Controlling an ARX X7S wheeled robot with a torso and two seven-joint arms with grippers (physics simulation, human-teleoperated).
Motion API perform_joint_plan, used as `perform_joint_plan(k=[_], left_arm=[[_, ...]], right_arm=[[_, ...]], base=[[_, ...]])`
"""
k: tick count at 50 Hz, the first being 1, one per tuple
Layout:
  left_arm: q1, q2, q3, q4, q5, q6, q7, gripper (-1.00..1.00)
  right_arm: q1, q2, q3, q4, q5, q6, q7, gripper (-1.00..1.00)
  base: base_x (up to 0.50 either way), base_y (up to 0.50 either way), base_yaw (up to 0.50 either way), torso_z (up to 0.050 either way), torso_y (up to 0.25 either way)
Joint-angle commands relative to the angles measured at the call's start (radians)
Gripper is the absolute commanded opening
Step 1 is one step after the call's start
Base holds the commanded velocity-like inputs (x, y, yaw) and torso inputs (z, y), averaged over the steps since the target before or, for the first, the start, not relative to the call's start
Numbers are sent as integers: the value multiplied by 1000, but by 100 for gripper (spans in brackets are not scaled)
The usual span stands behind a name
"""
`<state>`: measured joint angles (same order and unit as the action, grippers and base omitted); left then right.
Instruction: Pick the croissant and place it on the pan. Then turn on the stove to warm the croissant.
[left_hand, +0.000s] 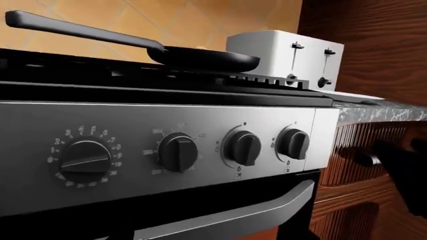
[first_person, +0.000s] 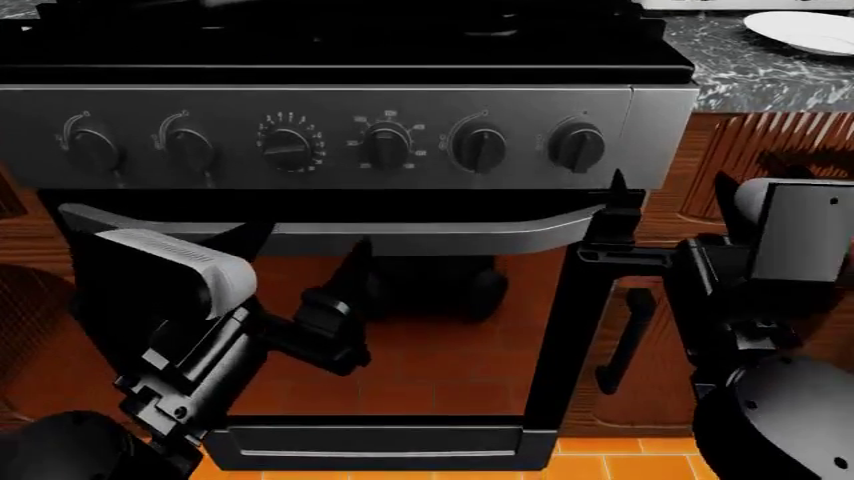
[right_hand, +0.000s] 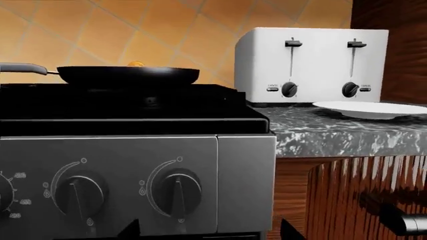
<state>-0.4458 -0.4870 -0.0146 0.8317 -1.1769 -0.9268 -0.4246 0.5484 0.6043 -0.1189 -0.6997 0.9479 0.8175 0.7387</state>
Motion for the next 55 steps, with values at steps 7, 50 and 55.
perform_joint_plan(k=[7, 50, 55], left_arm=[[15, 47, 9, 13, 80, 72, 14, 100], [2, 15, -10, 36, 29, 96, -4, 100], [3, 13, -8, 29, 27, 99, 0, 100]], right_arm=[[34, -41, -71, 107, -77, -28, -38, 100], [140, -111, -216, 228, -231, -46, -30, 100], [149, -124, -240, 243, -258, -52, -25, 100]], base=[[0, 0, 0, 0, 0], [0, 0, 0, 0, 0], [0, 0, 0, 0, 0]])
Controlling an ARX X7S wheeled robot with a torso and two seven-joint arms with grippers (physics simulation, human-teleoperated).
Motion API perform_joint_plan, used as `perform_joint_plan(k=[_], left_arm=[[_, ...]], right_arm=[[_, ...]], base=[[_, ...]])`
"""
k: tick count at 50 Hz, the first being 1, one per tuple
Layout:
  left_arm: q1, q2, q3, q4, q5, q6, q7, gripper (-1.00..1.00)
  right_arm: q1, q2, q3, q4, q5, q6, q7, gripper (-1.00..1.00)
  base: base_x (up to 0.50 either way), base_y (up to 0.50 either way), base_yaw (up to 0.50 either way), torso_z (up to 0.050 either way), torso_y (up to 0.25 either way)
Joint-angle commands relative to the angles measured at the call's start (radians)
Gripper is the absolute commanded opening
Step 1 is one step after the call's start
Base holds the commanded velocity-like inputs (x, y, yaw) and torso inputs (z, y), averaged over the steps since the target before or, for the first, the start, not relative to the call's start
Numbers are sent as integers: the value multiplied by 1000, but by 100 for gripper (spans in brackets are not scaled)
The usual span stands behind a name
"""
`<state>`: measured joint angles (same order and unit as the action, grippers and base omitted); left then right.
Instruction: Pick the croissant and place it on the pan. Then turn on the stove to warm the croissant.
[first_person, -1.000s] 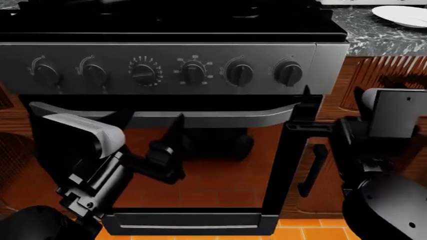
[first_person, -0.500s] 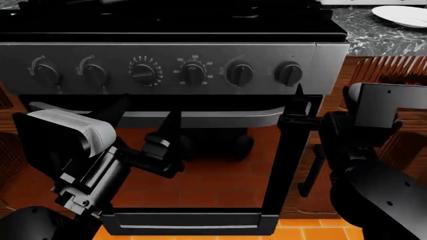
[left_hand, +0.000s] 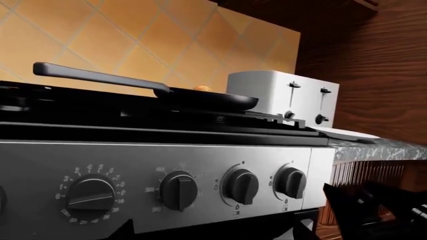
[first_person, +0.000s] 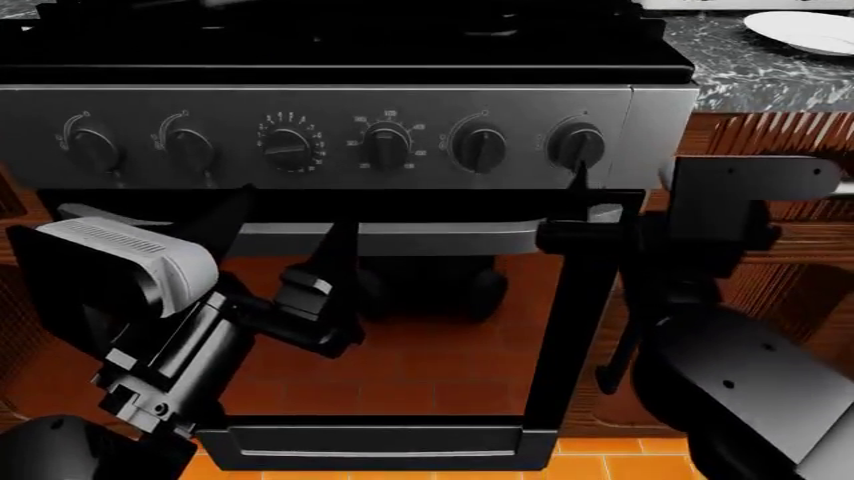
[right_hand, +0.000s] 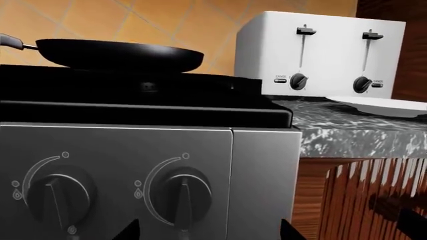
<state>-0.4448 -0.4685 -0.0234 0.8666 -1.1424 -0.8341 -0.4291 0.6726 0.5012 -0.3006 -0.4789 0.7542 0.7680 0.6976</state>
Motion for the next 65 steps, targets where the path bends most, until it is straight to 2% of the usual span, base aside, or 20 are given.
perform_joint_plan(k=[1, 44, 65], left_arm=[[2, -6, 1, -7, -8, 7, 6, 100], [0, -23, -7, -18, -46, 29, -10, 100], [0, -28, -1, -24, -55, 36, -15, 100]], right_arm=[[27, -24, -63, 28, -70, -5, 18, 100], [89, -101, -84, 249, -88, -70, -46, 100], [130, -110, -97, 284, -98, -80, -65, 100]], base=[[0, 0, 0, 0, 0], [0, 0, 0, 0, 0], [0, 0, 0, 0, 0]])
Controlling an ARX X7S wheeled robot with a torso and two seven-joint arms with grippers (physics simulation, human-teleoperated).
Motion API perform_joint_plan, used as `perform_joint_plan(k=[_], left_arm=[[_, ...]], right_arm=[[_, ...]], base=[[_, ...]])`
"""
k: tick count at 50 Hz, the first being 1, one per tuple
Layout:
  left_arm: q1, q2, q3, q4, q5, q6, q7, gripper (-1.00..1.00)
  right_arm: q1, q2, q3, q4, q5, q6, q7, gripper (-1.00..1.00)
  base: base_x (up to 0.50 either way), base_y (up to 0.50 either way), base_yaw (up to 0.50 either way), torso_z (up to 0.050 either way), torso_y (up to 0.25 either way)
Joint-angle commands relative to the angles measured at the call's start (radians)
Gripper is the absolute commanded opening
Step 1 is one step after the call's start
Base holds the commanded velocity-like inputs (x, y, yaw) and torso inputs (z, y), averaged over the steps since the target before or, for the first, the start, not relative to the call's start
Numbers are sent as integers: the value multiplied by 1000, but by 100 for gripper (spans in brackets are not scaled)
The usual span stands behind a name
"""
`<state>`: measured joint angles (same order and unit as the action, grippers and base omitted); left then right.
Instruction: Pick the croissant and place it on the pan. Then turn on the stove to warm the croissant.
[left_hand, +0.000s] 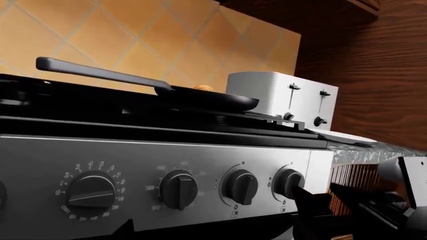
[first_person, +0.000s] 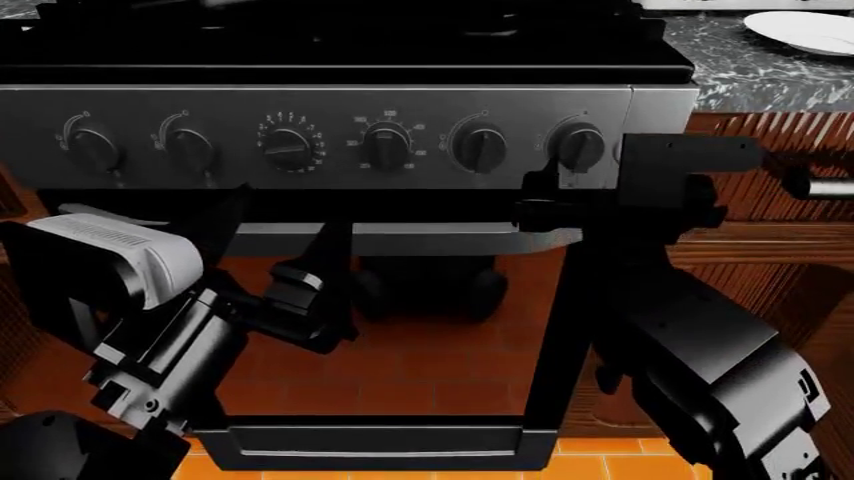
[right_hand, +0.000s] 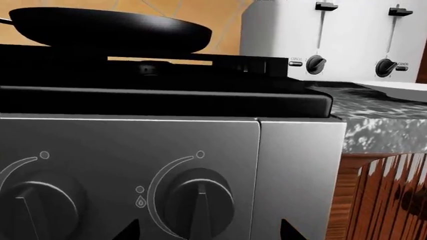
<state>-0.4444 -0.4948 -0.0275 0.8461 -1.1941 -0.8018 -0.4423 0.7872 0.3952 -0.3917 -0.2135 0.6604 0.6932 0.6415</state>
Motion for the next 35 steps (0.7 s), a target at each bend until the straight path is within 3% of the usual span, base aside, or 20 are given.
perform_joint_plan(k=[1, 35], left_arm=[[-1, -2, 4, -4, -3, 4, -3, 100], [3, -11, 14, -4, -11, 17, -11, 100]], right_arm=[[16, -4, -6, 18, -3, -5, -9, 100], [30, -15, -18, 76, -6, -30, -38, 100]], base=[[0, 0, 0, 0, 0], [0, 0, 0, 0, 0]])
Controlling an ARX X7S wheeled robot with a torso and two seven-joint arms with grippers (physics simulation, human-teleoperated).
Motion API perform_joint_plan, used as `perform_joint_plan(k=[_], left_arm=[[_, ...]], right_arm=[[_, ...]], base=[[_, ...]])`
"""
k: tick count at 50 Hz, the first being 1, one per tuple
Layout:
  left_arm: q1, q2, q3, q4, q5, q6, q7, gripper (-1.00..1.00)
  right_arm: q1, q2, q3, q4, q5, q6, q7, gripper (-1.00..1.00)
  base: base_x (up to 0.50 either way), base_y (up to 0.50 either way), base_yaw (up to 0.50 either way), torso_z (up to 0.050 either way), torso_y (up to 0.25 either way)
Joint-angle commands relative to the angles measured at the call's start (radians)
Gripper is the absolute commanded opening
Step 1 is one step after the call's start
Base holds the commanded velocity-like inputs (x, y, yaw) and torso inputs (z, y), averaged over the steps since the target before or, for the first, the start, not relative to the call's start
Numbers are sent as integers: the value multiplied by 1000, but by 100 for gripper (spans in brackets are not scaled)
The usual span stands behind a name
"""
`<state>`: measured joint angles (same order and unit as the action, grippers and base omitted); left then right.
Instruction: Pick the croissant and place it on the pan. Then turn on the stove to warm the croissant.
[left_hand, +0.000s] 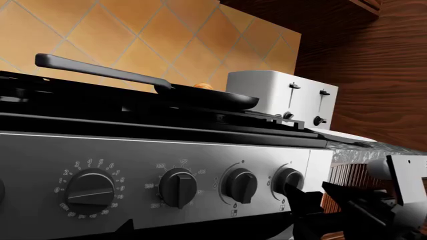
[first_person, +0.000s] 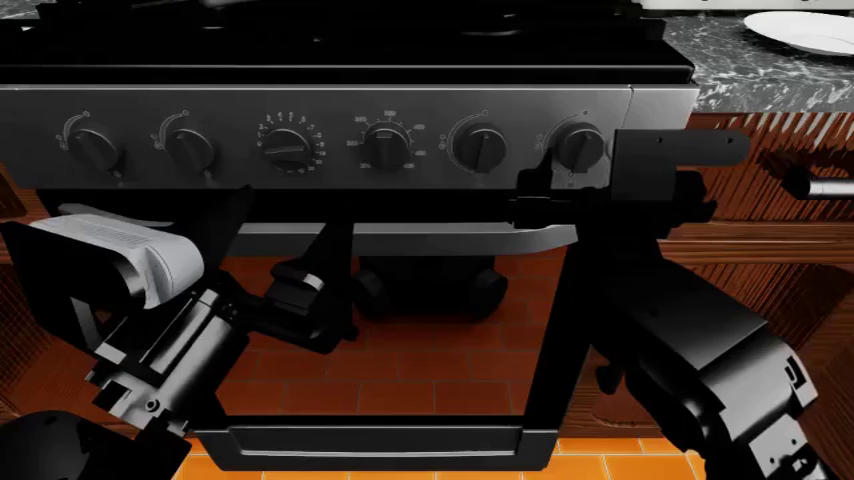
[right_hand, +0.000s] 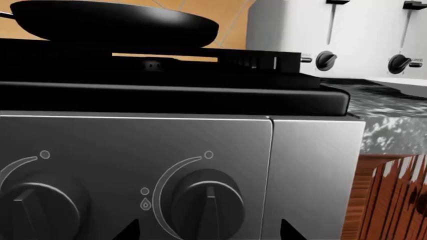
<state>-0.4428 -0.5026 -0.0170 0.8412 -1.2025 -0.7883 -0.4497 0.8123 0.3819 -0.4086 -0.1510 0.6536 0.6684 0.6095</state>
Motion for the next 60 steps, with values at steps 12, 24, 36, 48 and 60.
perform_joint_plan(k=[12, 24, 36, 48, 60], left_arm=[[2, -6, 4, -4, -6, 10, -3, 100], [6, -7, 10, -9, 0, 17, 2, 100], [8, -7, 16, -10, -6, 19, -3, 100], [10, -8, 22, -16, -6, 24, 0, 100], [11, -12, 24, -20, -4, 30, 2, 100]], right_arm=[[19, -9, -9, 45, -4, -15, -21, 100], [27, -16, -13, 83, -7, -26, -33, 100], [45, -22, -20, 121, -18, -37, -43, 100], [71, -29, -28, 162, -28, -45, -56, 100], [74, -30, -38, 172, -39, -52, -56, -100]], base=[[0, 0, 0, 0, 0], [0, 0, 0, 0, 0], [0, 0, 0, 0, 0], [0, 0, 0, 0, 0], [0, 0, 0, 0, 0]])
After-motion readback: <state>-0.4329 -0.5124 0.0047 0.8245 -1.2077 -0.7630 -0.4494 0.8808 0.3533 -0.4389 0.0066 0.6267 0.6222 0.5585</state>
